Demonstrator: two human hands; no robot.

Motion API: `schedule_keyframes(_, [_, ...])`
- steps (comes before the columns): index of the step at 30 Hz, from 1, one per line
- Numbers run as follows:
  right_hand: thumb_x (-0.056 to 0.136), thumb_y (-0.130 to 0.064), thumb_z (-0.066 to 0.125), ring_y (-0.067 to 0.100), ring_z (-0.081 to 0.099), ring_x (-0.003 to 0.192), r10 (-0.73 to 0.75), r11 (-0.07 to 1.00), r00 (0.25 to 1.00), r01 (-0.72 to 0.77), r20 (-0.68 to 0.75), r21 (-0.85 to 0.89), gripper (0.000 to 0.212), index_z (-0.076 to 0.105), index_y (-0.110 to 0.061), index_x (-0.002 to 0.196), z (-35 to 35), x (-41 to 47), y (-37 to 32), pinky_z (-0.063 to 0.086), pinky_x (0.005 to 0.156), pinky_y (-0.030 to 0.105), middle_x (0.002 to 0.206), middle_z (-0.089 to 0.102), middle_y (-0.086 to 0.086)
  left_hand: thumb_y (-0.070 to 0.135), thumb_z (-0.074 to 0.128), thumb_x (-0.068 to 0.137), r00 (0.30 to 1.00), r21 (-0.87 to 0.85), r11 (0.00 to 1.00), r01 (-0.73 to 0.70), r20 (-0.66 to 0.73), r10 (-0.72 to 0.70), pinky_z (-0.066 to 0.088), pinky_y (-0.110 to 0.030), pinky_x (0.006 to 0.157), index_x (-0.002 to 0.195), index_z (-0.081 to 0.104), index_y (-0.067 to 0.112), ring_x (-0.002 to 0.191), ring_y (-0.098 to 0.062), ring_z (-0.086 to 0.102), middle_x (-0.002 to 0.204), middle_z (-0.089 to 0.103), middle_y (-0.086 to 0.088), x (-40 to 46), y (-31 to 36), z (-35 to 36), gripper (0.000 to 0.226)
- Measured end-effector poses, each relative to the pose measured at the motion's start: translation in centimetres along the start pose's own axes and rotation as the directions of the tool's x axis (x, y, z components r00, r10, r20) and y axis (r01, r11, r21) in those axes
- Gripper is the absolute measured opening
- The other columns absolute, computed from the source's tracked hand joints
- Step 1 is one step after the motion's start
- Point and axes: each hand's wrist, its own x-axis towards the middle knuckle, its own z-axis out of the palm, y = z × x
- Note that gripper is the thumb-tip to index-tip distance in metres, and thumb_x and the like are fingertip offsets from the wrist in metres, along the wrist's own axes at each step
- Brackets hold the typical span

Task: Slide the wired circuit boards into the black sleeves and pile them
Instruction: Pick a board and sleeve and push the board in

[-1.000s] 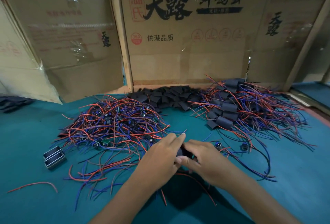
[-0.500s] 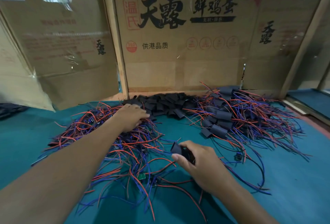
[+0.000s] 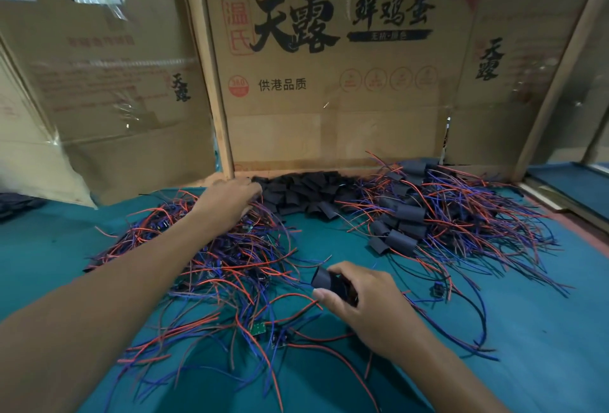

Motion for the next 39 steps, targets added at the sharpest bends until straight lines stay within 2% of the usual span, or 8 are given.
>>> schedule_keyframes(4, [0.08,-0.085,0.035,0.007,0.051,0.07,0.006,1.0,1.0,-0.006,0.004,-0.006,0.045,0.048,-0.044,0.092,-0.2,0.0,0.0,0.037,0.055,0.023,0.076,0.055,-0.009,0.02,0.072,0.089,0.875,-0.318,0.929,0.189,-0.375,-0.306,0.044,-0.039,0.082,0.112,0.067,0.019,0.1,-0.026,0.06,0.108,0.071,-0.001,-3.4,1.1,-2.5,0.024])
schedule_keyframes(8, [0.081,-0.081,0.041,0.007,0.054,0.071,0.043,0.999,0.999,-0.043,-0.01,0.006,0.041,0.052,-0.043,0.093,-0.5,0.0,0.0,0.045,0.061,0.027,0.079,0.06,-0.009,0.013,0.075,0.087,0.758,-0.596,0.793,0.126,-0.458,-0.465,0.045,-0.028,0.076,0.102,0.074,0.014,0.089,-0.018,0.062,0.099,0.071,0.001,-8.1,3.8,-3.2,0.015])
schedule_keyframes(15, [0.079,-0.078,0.044,0.006,0.055,0.07,0.072,0.997,0.997,-0.073,-0.031,-0.02,0.043,0.055,-0.04,0.096,-0.5,-0.1,0.0,0.048,0.064,0.031,0.076,0.061,-0.008,0.039,0.076,0.083,0.796,-0.914,0.321,0.247,0.003,-0.605,0.044,-0.018,0.072,0.093,0.064,0.039,0.085,0.0,0.061,0.091,0.065,0.016,-11.5,6.1,-1.4,0.016])
schedule_keyframes(25, [0.081,-0.077,0.045,0.007,0.053,0.064,0.06,0.998,0.997,-0.06,-0.039,-0.016,0.037,0.054,-0.043,0.092,-0.1,-0.1,0.3,0.045,0.056,0.029,0.07,0.059,-0.006,0.045,0.069,0.088,0.75,-0.792,0.467,0.393,-0.018,-0.661,0.039,-0.031,0.07,0.078,0.064,0.025,0.07,-0.011,0.053,0.084,0.054,0.0,-11.9,3.9,0.8,0.023])
schedule_keyframes(27, [0.081,-0.077,0.045,0.008,0.054,0.065,0.054,0.998,0.998,-0.054,-0.04,-0.013,0.035,0.054,-0.044,0.091,-0.1,0.0,0.4,0.043,0.055,0.027,0.07,0.059,-0.005,0.05,0.068,0.086,0.7,-0.902,0.251,0.351,0.075,-0.71,0.046,-0.032,0.064,0.08,0.068,0.022,0.061,-0.011,0.056,0.073,0.06,0.0,-12.2,3.5,0.3,0.029])
schedule_keyframes(29, [0.082,-0.074,0.048,0.007,0.054,0.066,0.058,0.998,0.997,-0.058,-0.043,0.006,0.034,0.054,-0.043,0.093,-0.1,0.0,0.3,0.043,0.055,0.026,0.07,0.06,-0.005,0.047,0.069,0.083,0.682,-0.964,-0.177,0.199,0.266,-0.681,0.053,-0.03,0.061,0.084,0.071,0.01,0.054,-0.01,0.055,0.065,0.062,-0.001,-12.3,3.6,-0.6,0.037])
schedule_keyframes(32, [0.085,-0.065,0.056,0.007,0.054,0.066,0.064,0.997,0.995,-0.06,-0.083,0.049,0.03,0.056,-0.04,0.101,0.0,0.1,0.2,0.041,0.058,0.021,0.066,0.06,-0.005,0.032,0.067,0.082,0.777,-0.815,-0.579,0.021,0.378,-0.503,0.055,-0.019,0.062,0.092,0.068,0.002,0.06,-0.008,0.057,0.077,0.069,-0.002,-12.2,4.4,-1.6,0.032])
schedule_keyframes(39, [0.086,-0.063,0.057,0.005,0.057,0.07,0.078,0.996,0.993,-0.073,-0.09,0.058,0.031,0.057,-0.037,0.103,0.1,0.2,0.4,0.043,0.061,0.021,0.073,0.065,-0.009,0.02,0.075,0.078,0.865,-0.869,-0.481,-0.117,0.15,-0.479,0.057,-0.022,0.076,0.097,0.076,0.008,0.084,-0.018,0.069,0.107,0.072,-0.013,-12.4,4.8,-2.5,0.022])
